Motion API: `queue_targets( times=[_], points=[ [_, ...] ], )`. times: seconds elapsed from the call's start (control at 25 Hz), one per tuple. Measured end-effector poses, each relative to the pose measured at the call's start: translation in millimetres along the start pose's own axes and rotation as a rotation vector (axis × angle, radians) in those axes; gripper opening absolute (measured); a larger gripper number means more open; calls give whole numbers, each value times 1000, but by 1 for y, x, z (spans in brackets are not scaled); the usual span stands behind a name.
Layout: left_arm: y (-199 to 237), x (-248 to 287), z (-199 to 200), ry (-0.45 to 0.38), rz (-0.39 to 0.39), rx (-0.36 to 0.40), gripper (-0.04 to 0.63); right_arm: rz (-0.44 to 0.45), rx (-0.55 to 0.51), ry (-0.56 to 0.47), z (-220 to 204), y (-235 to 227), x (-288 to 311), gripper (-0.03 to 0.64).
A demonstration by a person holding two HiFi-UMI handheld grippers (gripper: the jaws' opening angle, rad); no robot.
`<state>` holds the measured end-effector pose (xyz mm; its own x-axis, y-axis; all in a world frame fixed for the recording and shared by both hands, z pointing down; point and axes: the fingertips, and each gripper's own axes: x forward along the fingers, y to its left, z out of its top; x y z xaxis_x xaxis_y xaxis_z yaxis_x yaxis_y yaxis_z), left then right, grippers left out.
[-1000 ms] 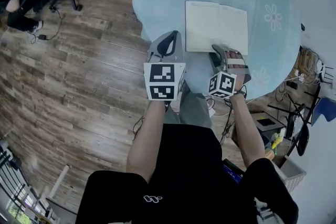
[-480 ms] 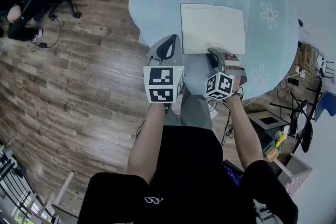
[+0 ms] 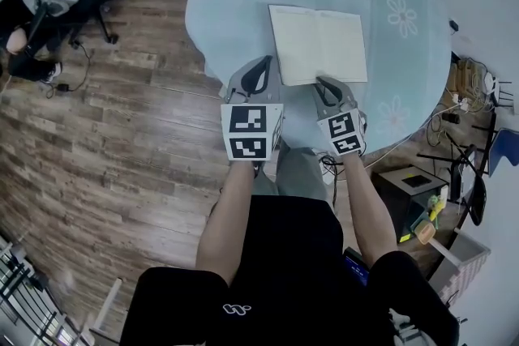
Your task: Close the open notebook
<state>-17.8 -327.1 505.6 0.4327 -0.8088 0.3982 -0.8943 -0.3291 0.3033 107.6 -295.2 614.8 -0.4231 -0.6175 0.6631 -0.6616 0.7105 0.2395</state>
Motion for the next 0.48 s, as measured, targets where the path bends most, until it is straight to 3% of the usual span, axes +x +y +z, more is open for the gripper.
queue_targets(
  times=[0.32, 0.48],
  points=[
    [-12, 6, 2, 3, -26, 6, 3, -32, 505, -173, -10, -23, -20, 41],
    [-17, 8, 3, 4, -42, 10, 3, -57, 666, -214, -19, -36, -27, 28]
  ],
)
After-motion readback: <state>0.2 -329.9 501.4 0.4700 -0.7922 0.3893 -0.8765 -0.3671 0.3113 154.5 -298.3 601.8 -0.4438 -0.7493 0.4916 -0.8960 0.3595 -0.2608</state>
